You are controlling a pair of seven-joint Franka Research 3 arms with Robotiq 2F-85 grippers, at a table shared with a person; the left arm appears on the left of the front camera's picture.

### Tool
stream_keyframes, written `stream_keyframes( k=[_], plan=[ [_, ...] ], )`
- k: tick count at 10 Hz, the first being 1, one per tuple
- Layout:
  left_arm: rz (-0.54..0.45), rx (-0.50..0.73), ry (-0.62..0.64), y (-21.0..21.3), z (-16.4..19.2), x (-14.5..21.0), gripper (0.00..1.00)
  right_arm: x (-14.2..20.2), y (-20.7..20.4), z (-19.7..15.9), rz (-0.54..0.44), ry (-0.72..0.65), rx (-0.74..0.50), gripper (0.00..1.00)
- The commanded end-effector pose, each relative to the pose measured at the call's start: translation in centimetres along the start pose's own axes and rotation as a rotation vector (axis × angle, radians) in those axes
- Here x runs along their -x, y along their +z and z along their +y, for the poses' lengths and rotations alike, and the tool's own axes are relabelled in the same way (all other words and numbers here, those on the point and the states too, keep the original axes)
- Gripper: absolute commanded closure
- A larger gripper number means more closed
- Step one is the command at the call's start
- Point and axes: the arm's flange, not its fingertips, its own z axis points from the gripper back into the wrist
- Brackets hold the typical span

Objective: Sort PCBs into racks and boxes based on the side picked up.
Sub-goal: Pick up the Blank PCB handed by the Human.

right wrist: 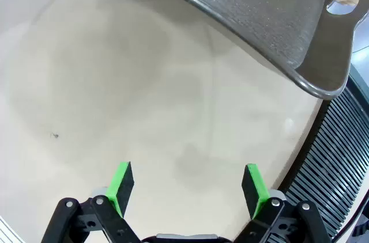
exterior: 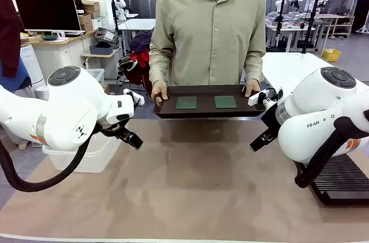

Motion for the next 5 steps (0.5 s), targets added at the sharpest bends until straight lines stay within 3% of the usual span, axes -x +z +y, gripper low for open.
stream_keyframes(
  k=[1,5],
  plan=[
    [0.000,0.000,0.000,-0.01,0.00,0.00,0.00,0.00,0.00,0.00,0.000,0.000,0.000,0.00],
    [0.000,0.000,0.000,-0.01,0.00,0.00,0.00,0.00,0.00,0.00,0.000,0.000,0.000,0.00]
  ],
)
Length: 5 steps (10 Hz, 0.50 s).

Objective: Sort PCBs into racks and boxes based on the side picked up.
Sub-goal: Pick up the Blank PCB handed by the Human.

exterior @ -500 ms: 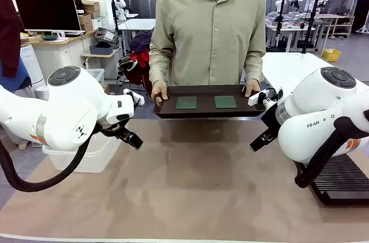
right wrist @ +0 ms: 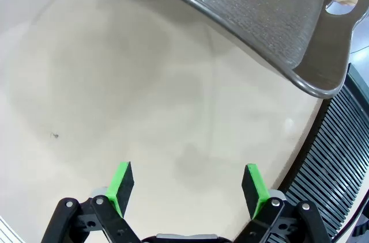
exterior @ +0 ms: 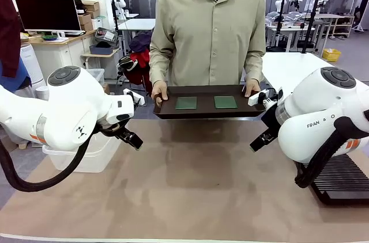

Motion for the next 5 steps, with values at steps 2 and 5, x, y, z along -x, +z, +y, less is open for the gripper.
stream_keyframes(
  k=[2,5],
  plan=[
    [0.000,0.000,0.001,-0.01,0.03,0.01,0.00,0.00,0.00,-0.01,0.000,0.000,0.000,0.00],
    [0.000,0.000,0.001,-0.01,0.03,0.01,0.00,0.00,0.00,-0.01,0.000,0.000,0.000,0.00]
  ],
)
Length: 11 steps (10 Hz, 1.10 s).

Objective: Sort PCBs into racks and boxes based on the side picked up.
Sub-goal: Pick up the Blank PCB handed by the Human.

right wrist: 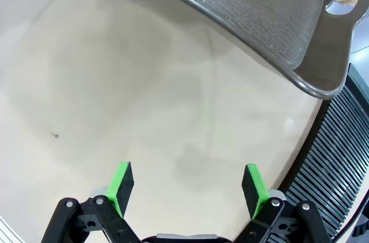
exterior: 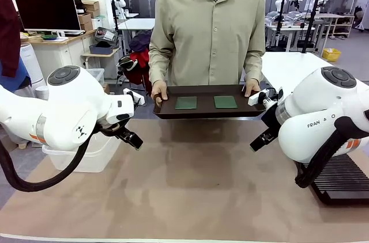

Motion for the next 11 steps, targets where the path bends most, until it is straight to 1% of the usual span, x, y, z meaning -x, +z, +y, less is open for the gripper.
stream_keyframes(
  k=[1,3,4,5,6,7,8,9,10,11],
  plan=[
    [0.000,0.000,0.001,0.0,0.0,0.0,0.00,0.0,0.0,0.0,0.000,0.000,0.000,0.00],
    [0.000,0.000,0.000,0.0,0.0,0.0,0.00,0.0,0.0,0.0,0.000,0.000,0.000,0.00],
    [0.045,0.068,-0.069,1.2,0.3,0.2,0.00,0.3,0.9,2.6,-0.007,0.008,-0.028,0.00],
    [0.077,0.125,-0.061,2.6,-1.0,0.3,0.00,0.7,3.0,3.2,0.020,0.049,-0.086,0.00],
    [0.069,0.142,-0.056,3.1,-1.6,-0.3,0.00,0.5,4.5,1.9,0.035,0.084,-0.115,0.00],
    [0.081,0.201,-0.114,4.5,-0.5,-0.2,0.00,0.6,5.5,2.7,0.021,0.064,-0.142,0.00],
    [0.075,0.245,-0.165,5.6,0.9,-0.3,0.00,0.3,6.3,2.9,0.014,0.068,-0.133,0.00],
    [0.039,0.285,-0.180,6.7,1.3,-1.2,0.00,-0.1,8.2,1.3,0.031,0.101,-0.162,0.00],
    [0.017,0.329,-0.213,8.9,1.6,-1.6,0.00,-0.5,10.6,1.0,0.065,0.108,-0.211,0.00],
    [-0.006,0.359,-0.258,11.3,2.1,-2.0,0.00,-0.9,13.3,0.7,0.060,0.105,-0.215,0.00]
  ],
)
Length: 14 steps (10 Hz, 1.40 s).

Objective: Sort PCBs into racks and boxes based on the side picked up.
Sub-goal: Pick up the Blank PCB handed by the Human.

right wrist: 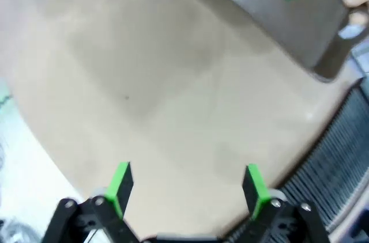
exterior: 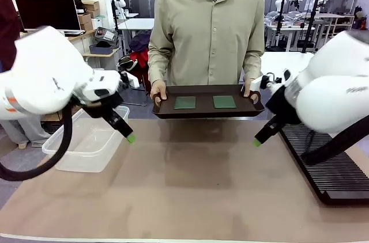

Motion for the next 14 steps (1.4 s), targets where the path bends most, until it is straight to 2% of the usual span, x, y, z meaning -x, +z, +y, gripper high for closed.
stream_keyframes(
  k=[1,3,5,6,7,8,14],
  plan=[
    [-0.057,0.042,-0.060,3.5,0.5,-1.0,0.00,0.0,6.2,-2.4,-0.020,0.041,-0.071,0.00],
    [-0.083,0.025,-0.099,7.2,2.0,-1.2,0.00,0.1,10.8,-4.1,-0.069,0.030,-0.069,0.00],
    [-0.108,-0.002,-0.074,9.6,3.0,-1.4,0.00,0.8,15.1,-6.2,-0.121,-0.005,-0.075,0.00],
    [-0.117,-0.036,-0.097,10.3,3.5,-1.4,0.00,1.1,16.0,-7.0,-0.154,-0.032,-0.056,0.00],
    [-0.123,-0.076,-0.117,10.4,3.3,-1.4,0.00,1.1,15.8,-7.3,-0.173,-0.047,-0.027,0.00],
    [-0.106,-0.038,-0.073,10.4,2.9,-1.9,0.00,0.7,16.5,-6.4,-0.133,-0.021,-0.040,0.00],
    [-0.101,-0.055,-0.091,10.6,2.8,-2.1,0.00,0.5,16.7,-6.2,-0.129,-0.024,-0.020,0.00]
  ],
)
